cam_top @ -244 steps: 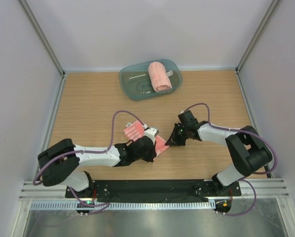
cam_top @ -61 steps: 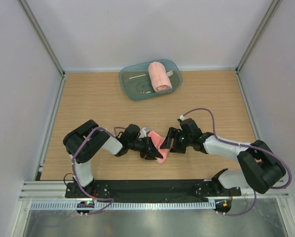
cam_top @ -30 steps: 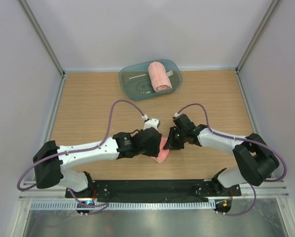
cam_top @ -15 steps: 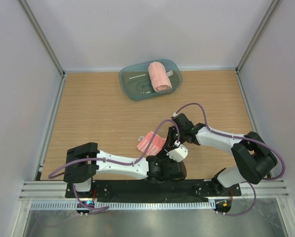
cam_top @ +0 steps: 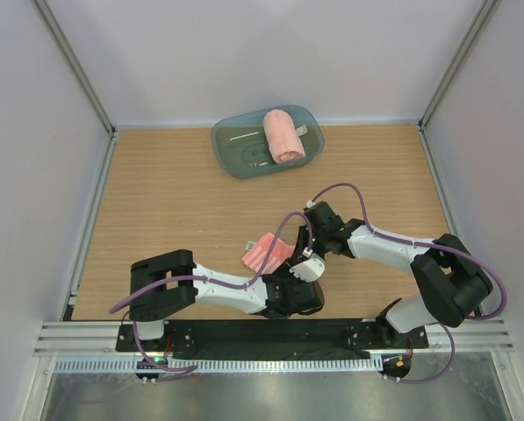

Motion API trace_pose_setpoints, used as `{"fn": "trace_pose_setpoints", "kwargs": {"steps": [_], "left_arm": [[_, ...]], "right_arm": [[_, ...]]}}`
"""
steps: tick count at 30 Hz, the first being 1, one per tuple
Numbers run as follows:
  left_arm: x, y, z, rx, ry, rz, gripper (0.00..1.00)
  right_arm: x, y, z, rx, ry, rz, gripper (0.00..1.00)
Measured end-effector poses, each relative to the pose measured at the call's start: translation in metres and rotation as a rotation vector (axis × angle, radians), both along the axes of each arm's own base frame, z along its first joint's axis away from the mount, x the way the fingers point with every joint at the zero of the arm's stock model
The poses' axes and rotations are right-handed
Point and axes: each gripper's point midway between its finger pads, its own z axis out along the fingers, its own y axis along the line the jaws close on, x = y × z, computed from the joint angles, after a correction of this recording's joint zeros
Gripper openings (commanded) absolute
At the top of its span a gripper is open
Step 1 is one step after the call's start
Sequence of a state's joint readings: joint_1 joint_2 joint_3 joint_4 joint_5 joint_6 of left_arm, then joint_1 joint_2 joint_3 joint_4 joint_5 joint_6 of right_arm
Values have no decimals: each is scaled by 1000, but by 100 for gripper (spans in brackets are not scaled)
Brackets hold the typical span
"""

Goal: Roll the towels
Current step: Roll the towel

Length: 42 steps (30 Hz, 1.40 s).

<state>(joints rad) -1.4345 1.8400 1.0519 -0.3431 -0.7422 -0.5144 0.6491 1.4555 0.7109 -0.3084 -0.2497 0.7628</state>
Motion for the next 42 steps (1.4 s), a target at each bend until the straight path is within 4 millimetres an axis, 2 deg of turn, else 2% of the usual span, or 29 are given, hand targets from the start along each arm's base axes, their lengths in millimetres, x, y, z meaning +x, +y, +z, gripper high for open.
{"fn": "trace_pose_setpoints", "kwargs": {"steps": [3,4,7,8,12,13,16,21,26,28,31,34,37,40,42], "left_arm": [[4,3,-1,-23,0,13,37],[5,3,-2,-26,2,15,28],[9,2,-2,-43,16,25,13],[11,2,-2,-51,22,29,11],[13,1,0,-95,54,28,6],[13,0,1,-106,67,26,6],[9,-1,3,-137,123,13,6],[-5,-3,13,-242,255,2,6],[-19,-7,23,-390,427,2,6],[-20,-2,27,-467,500,22,7],[-10,8,32,-587,608,87,7],[4,12,35,-703,699,149,6],[16,20,32,-832,803,219,6],[24,29,20,-916,911,308,6],[25,29,15,-946,973,341,6]], "right_arm": [[0,0,1,0,0,1,1],[1,1,1,1,-1,1,1],[2,0,3,-5,-5,-1,1],[4,0,4,-7,-9,-2,3],[6,-2,7,-23,-12,-2,38],[6,-4,8,-31,-10,1,55],[8,-15,11,-55,0,-3,64],[21,-46,16,-90,10,-69,65],[25,-80,12,-186,21,-121,70],[26,-91,15,-226,12,-137,70],[32,-102,31,-253,-41,-168,73],[37,-102,58,-210,-139,-189,76],[39,-89,90,-87,-233,-179,77],[35,-72,105,46,-280,-157,79],[27,-63,102,115,-278,-143,80]]}}
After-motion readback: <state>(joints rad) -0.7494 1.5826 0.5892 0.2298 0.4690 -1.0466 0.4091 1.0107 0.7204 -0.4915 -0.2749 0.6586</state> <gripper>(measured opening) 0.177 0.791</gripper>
